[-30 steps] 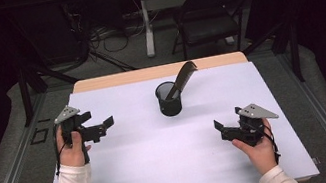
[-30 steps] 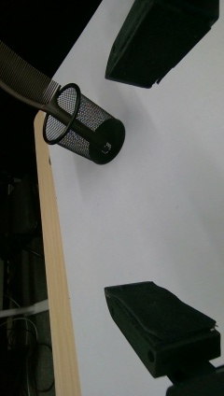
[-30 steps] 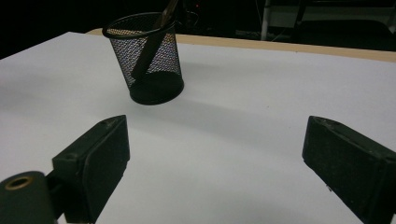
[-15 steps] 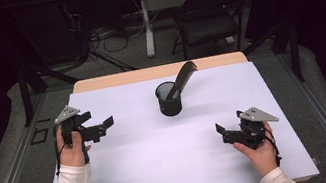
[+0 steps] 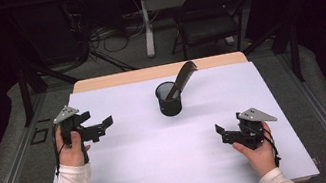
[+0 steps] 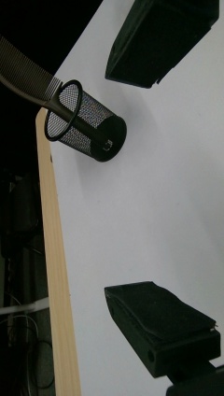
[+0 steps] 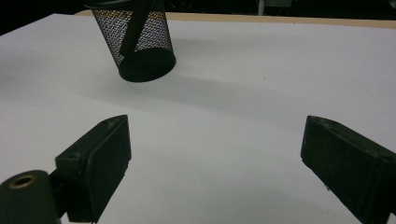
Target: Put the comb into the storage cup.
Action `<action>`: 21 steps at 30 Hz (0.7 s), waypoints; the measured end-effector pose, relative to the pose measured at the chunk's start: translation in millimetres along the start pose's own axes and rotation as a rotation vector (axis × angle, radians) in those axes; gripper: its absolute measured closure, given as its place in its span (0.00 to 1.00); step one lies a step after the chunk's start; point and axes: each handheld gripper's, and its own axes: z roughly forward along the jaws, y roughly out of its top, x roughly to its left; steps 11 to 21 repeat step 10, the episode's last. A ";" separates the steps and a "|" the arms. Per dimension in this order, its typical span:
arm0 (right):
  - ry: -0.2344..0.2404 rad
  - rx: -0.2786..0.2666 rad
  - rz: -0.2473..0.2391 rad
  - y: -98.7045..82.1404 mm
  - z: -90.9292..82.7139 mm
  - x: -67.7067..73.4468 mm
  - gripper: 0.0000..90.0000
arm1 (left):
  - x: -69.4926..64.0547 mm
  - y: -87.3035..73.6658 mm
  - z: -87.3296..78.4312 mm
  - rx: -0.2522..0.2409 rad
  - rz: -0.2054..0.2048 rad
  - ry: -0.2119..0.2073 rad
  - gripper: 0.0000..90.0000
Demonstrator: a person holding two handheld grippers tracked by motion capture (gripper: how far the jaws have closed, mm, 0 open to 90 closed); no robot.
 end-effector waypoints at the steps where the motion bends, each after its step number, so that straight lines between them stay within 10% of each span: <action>1: -0.003 0.004 -0.008 -0.5 0.6 0.5 0.10 | 0.1 0.0 0.0 0.000 0.001 0.000 0.01; 21: -0.014 0.012 -0.027 -0.5 -0.2 -1.1 0.10 | 1.3 -0.5 1.5 0.005 0.002 0.005 0.01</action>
